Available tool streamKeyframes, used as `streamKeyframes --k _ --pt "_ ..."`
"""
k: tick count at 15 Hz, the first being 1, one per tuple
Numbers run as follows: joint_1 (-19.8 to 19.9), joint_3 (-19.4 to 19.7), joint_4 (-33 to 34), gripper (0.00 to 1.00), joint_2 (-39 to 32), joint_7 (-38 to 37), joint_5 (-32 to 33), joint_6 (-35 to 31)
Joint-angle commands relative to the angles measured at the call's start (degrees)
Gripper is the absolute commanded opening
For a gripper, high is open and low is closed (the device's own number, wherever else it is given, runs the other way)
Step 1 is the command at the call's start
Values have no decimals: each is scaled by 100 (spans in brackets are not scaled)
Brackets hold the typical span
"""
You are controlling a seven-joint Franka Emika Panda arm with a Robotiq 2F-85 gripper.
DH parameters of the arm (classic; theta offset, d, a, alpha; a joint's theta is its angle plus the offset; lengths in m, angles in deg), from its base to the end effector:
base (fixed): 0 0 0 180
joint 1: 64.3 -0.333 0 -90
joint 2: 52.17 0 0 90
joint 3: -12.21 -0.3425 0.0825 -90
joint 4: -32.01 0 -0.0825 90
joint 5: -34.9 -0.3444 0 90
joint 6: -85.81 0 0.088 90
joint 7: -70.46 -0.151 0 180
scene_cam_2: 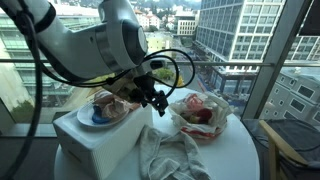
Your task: Place the clothes on the box
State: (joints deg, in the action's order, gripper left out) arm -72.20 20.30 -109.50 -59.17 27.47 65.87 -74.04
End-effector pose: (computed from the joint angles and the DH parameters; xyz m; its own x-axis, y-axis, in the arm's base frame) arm 0.4862 0.0137 0.2796 0.9321 -0.2286 0.2810 -0.2721 -0.9540 0.1263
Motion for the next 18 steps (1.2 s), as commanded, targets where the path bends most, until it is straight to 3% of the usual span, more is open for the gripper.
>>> streamKeyframes --k 1,3,4,8,12,13,14,16,18 --pt "262 106 -310 100 -427 -58 -353 -815" --pt "468 7 -345 100 -648 119 -718 -1051" --pt "316 92 -327 100 -501 5 -409 -741" --pt "426 84 -333 100 -712 24 -566 -942" --pt "342 250 -310 100 -811 -209 -499 -372" --pt "127 435 -378 100 -812 -110 -720 -149" --pt "196 337 -460 100 -816 12 -860 -37" --pt "166 297 -560 100 -982 139 -864 -154" --pt "264 92 -690 100 -1201 768 -1000 -502"
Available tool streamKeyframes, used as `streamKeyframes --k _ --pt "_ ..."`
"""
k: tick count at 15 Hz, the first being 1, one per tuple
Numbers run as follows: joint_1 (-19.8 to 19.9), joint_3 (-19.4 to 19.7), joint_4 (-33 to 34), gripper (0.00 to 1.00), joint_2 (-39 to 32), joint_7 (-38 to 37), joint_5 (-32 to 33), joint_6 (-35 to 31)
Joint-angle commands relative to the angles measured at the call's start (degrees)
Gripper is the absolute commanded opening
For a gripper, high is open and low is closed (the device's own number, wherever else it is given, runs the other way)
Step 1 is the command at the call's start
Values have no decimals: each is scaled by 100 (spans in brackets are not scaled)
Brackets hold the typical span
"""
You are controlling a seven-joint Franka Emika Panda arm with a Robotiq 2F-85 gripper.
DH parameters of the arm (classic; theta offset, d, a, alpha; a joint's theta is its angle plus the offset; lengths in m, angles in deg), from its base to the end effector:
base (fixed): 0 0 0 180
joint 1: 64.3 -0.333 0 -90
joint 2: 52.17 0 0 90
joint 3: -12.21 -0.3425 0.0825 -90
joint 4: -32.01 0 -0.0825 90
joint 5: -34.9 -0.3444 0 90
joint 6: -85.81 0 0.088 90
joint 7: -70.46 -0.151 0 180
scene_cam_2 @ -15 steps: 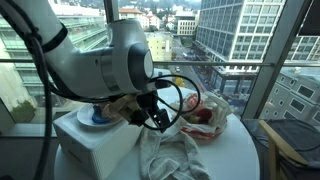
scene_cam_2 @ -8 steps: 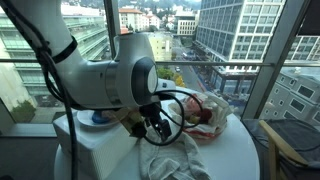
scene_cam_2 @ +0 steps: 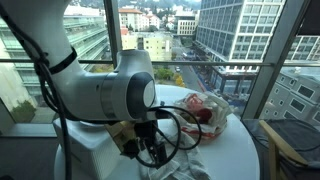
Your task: Place the clothes on the box
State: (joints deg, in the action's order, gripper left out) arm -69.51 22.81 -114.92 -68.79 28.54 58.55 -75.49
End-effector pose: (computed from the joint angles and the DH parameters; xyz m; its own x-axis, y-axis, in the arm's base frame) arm 0.4325 -0.0317 0.1770 0.9118 -0.4073 0.0516 -0.4098 -0.8955 0.1733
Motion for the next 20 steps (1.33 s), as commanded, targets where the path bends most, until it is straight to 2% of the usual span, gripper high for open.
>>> streamKeyframes --k 1,4,6,7,11,12,16,17,18,20 --pt "-43 -192 -159 100 -356 843 -305 -480" --pt "-670 307 1 100 -874 956 18 -1010" --pt "-1361 961 230 100 -1365 897 134 -1347" --pt "-1427 1094 387 100 -1601 565 549 -1440" --pt "-1839 1443 828 100 -2319 563 527 -1766" --pt "-2046 1519 873 100 -2491 1134 -221 -1876" --pt "-2041 1347 1217 100 -3023 1781 -1313 -1941" --pt "-1989 1276 1291 96 -3108 1933 -1516 -1904" --pt "-1970 1242 1351 74 -3179 2036 -1703 -1863" --pt "-1919 1168 1384 69 -3204 2200 -1991 -1830"
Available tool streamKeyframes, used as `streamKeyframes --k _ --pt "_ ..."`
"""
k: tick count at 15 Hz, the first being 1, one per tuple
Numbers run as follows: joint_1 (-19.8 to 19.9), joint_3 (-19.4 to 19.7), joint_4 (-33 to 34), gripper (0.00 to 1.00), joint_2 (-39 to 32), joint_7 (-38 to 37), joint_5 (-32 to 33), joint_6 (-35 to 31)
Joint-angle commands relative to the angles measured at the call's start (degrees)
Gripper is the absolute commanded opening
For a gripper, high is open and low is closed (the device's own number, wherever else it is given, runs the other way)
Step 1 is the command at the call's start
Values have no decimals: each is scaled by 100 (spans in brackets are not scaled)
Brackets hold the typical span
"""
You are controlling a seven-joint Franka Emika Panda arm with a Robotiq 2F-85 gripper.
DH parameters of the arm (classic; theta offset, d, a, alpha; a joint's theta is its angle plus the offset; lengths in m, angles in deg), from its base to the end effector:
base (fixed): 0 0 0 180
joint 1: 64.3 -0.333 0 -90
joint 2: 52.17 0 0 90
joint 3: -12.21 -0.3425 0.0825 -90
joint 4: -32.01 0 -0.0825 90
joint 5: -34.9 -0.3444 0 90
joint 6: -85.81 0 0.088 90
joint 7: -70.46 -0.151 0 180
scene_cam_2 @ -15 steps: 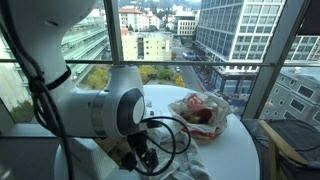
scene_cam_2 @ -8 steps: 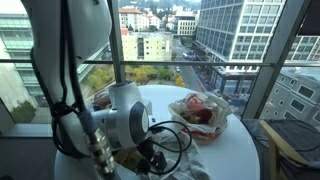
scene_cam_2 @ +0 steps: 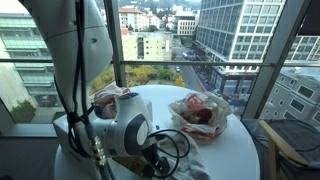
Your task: Place the clothes on the box
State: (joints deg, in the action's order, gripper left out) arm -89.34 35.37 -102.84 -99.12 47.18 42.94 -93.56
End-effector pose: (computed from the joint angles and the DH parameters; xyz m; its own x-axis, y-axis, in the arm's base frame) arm 0.4785 -0.0042 0.0342 0.9919 -0.1019 0.0756 -0.1191 -0.9529 0.2788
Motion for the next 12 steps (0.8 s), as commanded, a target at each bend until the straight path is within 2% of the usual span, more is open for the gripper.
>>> streamKeyframes --k 1,2,4,6,8,10,12 --pt "53 -90 166 62 -151 378 -553 -17" --pt "35 -86 150 52 -121 384 -682 35" --pt "0 -28 117 37 -43 368 -898 156" --pt "-212 240 10 24 93 271 -1069 326" --pt "-238 428 -58 7 258 225 -1167 490" --pt "-315 718 -140 0 455 139 -1209 596" --pt "-462 1103 -156 1 570 -21 -1239 663"
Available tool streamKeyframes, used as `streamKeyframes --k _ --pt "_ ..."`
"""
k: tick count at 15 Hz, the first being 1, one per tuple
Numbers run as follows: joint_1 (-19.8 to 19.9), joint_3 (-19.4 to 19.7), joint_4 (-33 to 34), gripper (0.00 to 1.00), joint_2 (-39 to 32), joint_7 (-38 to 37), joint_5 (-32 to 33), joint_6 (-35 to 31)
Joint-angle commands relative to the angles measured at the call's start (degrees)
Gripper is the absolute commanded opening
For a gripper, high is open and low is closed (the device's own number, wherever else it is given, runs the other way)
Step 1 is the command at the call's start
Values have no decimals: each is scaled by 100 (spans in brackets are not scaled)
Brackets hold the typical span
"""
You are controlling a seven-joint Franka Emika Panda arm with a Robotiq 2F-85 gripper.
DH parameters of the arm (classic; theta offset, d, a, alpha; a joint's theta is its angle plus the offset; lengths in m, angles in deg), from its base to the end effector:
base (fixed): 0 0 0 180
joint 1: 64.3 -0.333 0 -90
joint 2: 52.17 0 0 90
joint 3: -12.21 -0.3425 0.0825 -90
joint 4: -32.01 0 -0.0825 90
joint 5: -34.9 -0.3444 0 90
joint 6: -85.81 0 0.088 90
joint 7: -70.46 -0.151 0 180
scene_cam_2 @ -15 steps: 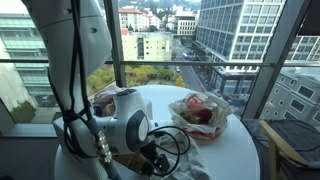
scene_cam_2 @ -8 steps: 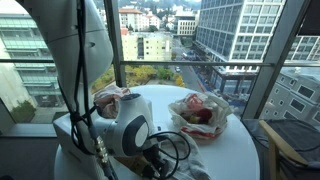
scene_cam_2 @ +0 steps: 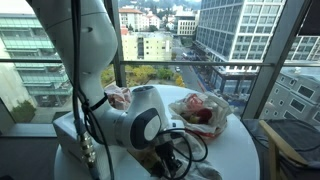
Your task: Place the clothes on the box
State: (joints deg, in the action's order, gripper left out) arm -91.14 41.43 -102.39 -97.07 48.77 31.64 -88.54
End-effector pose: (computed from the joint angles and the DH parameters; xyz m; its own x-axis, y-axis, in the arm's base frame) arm 0.4891 -0.0578 0.0669 0.9395 -0.3181 0.1274 -0.3424 -0.8852 0.3150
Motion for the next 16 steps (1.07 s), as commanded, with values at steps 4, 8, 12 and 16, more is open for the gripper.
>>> streamKeyframes --k 4,8,12,16 --pt "-808 1445 -162 2 493 -614 -148 118" --pt "-1243 2264 369 2 125 -973 -204 428" --pt "-1122 2464 1122 2 -263 -1253 -102 879" --pt "-705 2343 2025 2 -794 -1518 24 1221"
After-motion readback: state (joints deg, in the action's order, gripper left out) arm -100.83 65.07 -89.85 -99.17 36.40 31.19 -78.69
